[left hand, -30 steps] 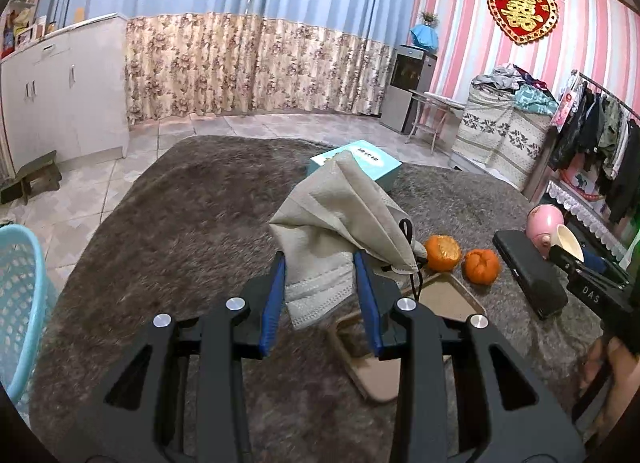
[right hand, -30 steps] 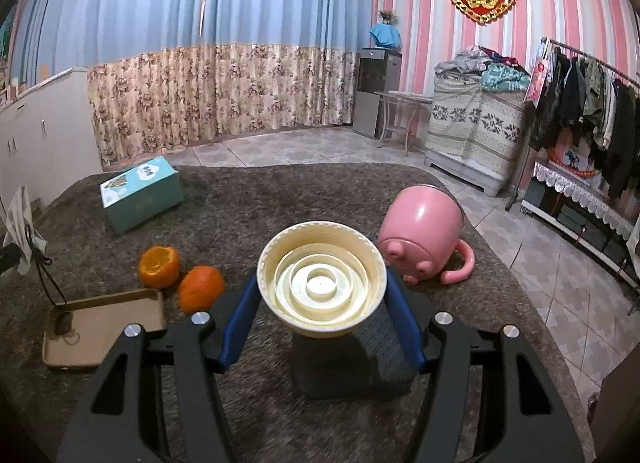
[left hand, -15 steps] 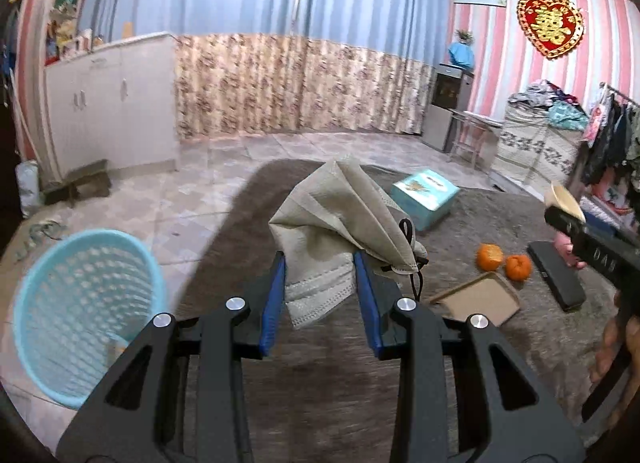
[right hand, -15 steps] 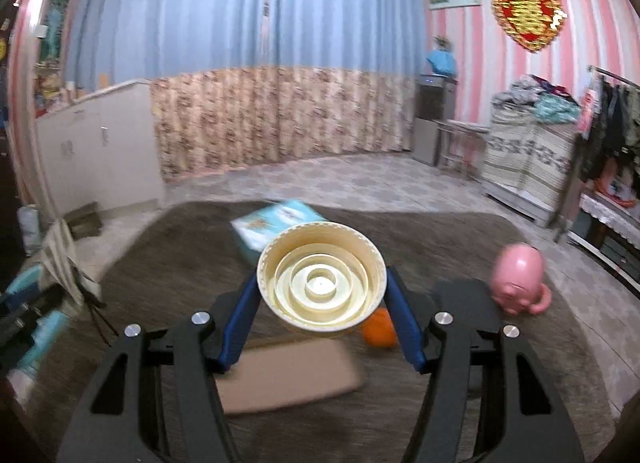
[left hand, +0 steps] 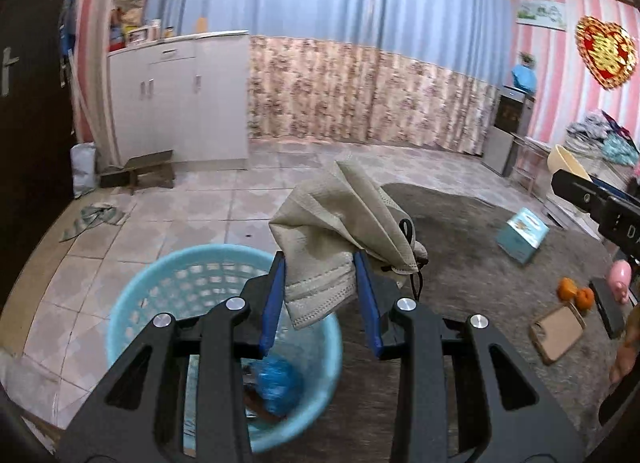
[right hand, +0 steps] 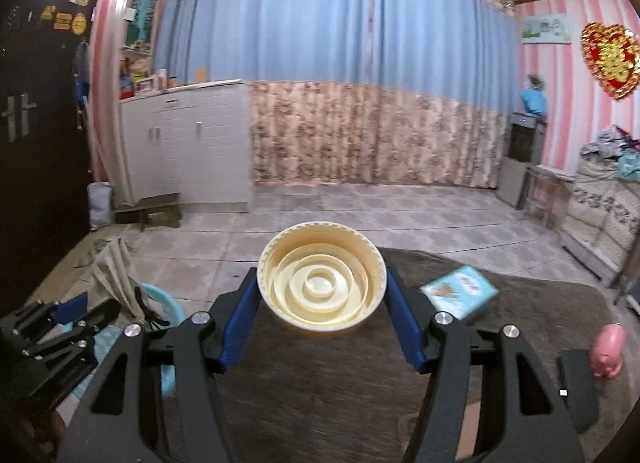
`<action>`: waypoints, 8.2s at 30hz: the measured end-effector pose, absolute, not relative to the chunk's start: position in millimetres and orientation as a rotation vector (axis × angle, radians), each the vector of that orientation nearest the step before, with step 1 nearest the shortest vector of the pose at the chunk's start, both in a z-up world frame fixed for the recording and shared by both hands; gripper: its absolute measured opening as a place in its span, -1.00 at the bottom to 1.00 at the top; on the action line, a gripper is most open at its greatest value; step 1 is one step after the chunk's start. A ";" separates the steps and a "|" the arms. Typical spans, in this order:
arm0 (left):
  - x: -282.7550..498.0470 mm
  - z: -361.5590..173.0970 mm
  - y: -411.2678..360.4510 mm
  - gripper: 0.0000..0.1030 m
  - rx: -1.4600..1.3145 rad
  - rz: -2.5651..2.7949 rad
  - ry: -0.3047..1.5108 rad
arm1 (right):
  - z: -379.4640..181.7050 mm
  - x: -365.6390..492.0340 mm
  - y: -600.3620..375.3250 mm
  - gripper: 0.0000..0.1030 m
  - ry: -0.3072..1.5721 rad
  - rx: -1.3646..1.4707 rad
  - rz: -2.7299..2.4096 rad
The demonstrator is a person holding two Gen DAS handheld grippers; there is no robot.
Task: Collect trash
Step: 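Lift both items and carry them toward the blue basket, then open the left tool over the basket to drop the grey cloth, then open the right tool over the basket to drop the cream bowl, then move both tools back over the rug toward the orange peels, then grasp the whole orange with the right tool, then grasp the orange peel half with the left tool while the right holds the orange, then carry both oranges over the blue basket, then open both tools over the basket to drop the orange and peel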
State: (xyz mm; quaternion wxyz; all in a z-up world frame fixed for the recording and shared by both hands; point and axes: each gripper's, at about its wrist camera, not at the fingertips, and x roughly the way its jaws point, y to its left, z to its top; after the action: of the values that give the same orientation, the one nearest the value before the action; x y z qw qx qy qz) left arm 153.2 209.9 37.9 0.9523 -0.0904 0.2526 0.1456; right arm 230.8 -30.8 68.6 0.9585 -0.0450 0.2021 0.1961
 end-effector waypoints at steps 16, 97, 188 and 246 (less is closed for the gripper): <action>155.6 6.3 274.7 -0.36 -0.201 0.416 0.564 | 28.1 233.0 52.9 0.19 0.462 -0.155 0.479; 144.7 14.0 222.3 0.89 -0.163 0.373 0.504 | 16.2 260.6 -37.1 0.90 0.546 -0.054 0.291; 305.1 13.0 -37.9 -0.38 0.029 -0.062 0.638 | -9.6 317.3 -270.3 -0.47 0.622 0.109 0.038; 125.3 -22.9 326.1 0.65 -0.119 0.521 0.562 | -20.9 231.2 130.0 -0.47 0.619 -0.184 0.671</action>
State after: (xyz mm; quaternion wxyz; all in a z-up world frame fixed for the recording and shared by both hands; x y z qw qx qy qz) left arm 125.3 326.1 -22.9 0.9258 -0.0582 0.2742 0.2538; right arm 231.2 130.0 -20.9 0.8934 -0.0887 0.2986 0.3236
